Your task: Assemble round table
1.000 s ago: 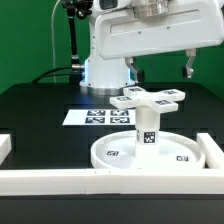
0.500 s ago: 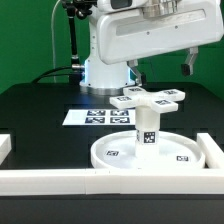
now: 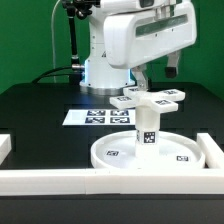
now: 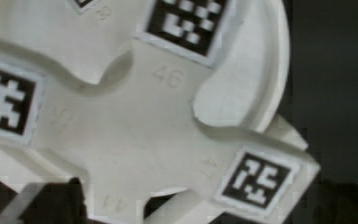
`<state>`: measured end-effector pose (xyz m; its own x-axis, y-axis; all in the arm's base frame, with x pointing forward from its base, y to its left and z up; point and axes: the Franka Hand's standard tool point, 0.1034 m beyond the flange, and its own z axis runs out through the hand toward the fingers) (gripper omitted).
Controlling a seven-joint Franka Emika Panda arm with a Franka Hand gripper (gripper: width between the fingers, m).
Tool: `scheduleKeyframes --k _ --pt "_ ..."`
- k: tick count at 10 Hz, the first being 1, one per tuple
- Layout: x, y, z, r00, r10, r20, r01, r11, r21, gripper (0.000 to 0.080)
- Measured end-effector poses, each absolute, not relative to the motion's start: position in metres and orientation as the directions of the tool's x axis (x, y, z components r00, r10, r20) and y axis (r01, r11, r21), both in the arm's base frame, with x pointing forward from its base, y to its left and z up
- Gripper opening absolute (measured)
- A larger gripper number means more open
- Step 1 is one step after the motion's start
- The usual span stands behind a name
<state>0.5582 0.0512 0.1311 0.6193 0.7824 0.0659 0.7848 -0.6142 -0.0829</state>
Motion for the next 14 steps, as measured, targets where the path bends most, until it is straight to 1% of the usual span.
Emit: scheduleKeyframes --k 3,9,14 --pt "0.556 0.043 0.123 0.448 0.892 0.063 0.893 -0.444 -0.074 0.0648" --pt "0.556 0.041 0.112 0.445 0.894 0.055 0.894 -0.441 -0.078 0.0648" --pt "0.555 0.04 0.109 0.448 0.893 0.053 0.893 -0.443 -0.082 0.0648"
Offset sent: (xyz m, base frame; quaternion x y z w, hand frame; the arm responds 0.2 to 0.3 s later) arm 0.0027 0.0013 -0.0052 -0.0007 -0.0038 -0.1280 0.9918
